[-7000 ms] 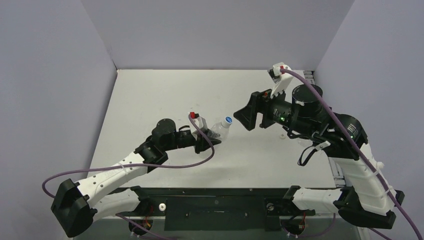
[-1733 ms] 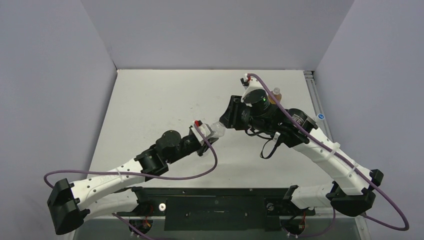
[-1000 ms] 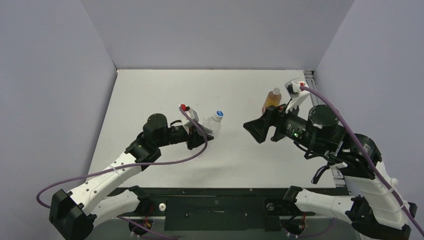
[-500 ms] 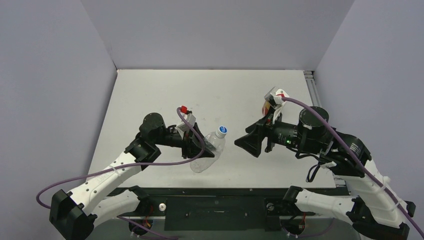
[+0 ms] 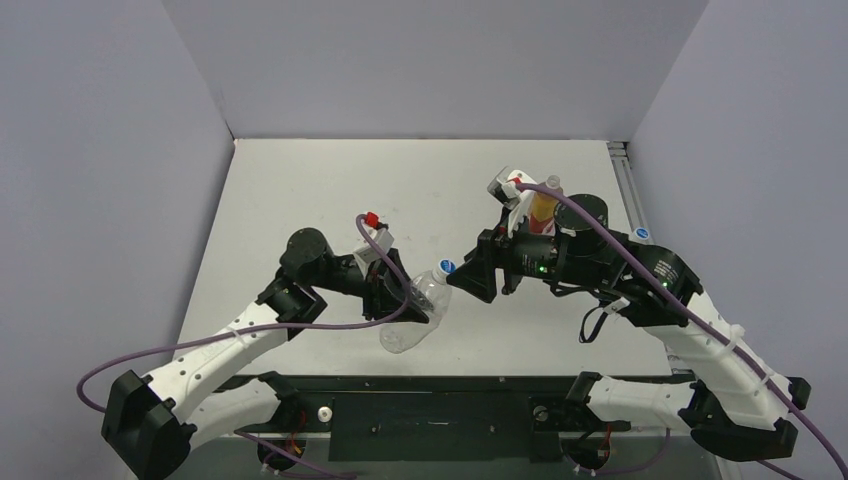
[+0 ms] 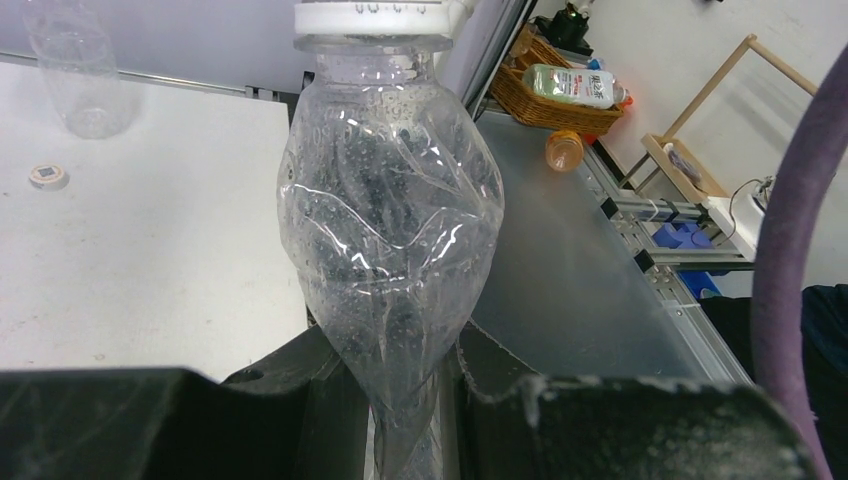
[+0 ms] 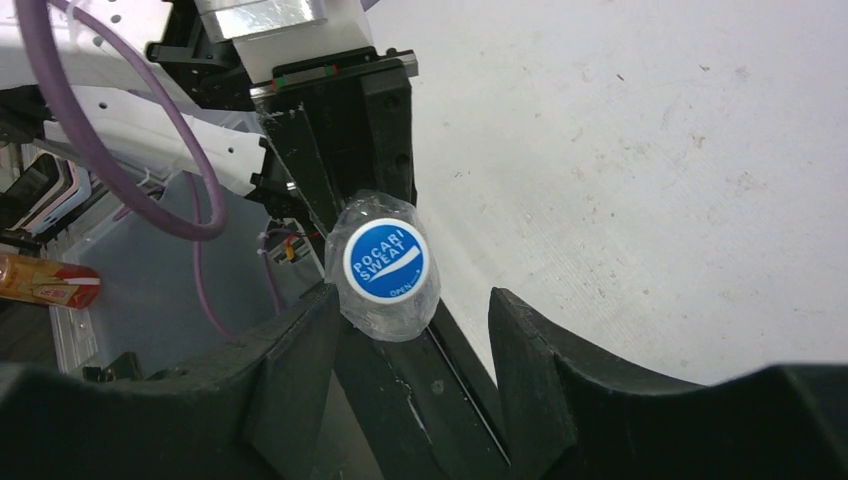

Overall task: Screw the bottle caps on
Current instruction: Screw the bottle cap onto the plastic bottle, then place the plastic bottle at the center of the board.

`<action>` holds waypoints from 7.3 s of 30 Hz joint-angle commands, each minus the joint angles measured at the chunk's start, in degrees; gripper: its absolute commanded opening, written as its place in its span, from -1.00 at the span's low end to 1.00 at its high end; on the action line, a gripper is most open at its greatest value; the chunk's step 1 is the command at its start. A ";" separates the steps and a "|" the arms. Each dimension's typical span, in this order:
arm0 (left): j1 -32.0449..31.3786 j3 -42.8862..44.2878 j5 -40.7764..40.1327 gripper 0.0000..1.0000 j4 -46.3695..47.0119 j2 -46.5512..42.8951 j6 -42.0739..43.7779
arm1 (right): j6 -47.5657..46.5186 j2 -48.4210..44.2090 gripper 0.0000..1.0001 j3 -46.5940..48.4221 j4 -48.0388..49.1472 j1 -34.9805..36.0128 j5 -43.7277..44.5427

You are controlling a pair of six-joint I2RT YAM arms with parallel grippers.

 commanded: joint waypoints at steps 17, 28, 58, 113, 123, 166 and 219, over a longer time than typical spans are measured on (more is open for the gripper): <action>-1.26 1.40 1.40 -1.00 4.22 2.39 -0.94 | -0.84 2.50 -0.24 1.58 3.92 2.45 -1.99; -1.93 1.74 0.24 -1.00 4.17 2.50 0.08 | 1.58 3.90 -0.57 1.70 2.27 2.51 3.20; -12.16 10.44 -56.51 -1.00 -19.29 3.53 26.19 | 24.83 6.95 0.31 5.53 -4.02 2.58 33.81; -1.53 3.10 4.81 -1.00 13.93 4.43 -13.13 | 0.56 -0.38 -0.37 1.52 7.03 1.57 -2.99; -6.62 8.69 -35.19 -1.00 -14.74 1.99 16.16 | 11.83 6.33 -1.00 4.70 -1.33 1.22 13.25; -19.72 6.00 -65.73 -1.00 -2.63 8.62 26.59 | 20.31 9.48 0.02 6.02 -5.83 -0.83 32.12; -5.80 5.12 -58.71 0.93 -25.10 -7.07 19.47 | 29.05 -13.88 -0.86 -42.86 2.35 -20.40 73.07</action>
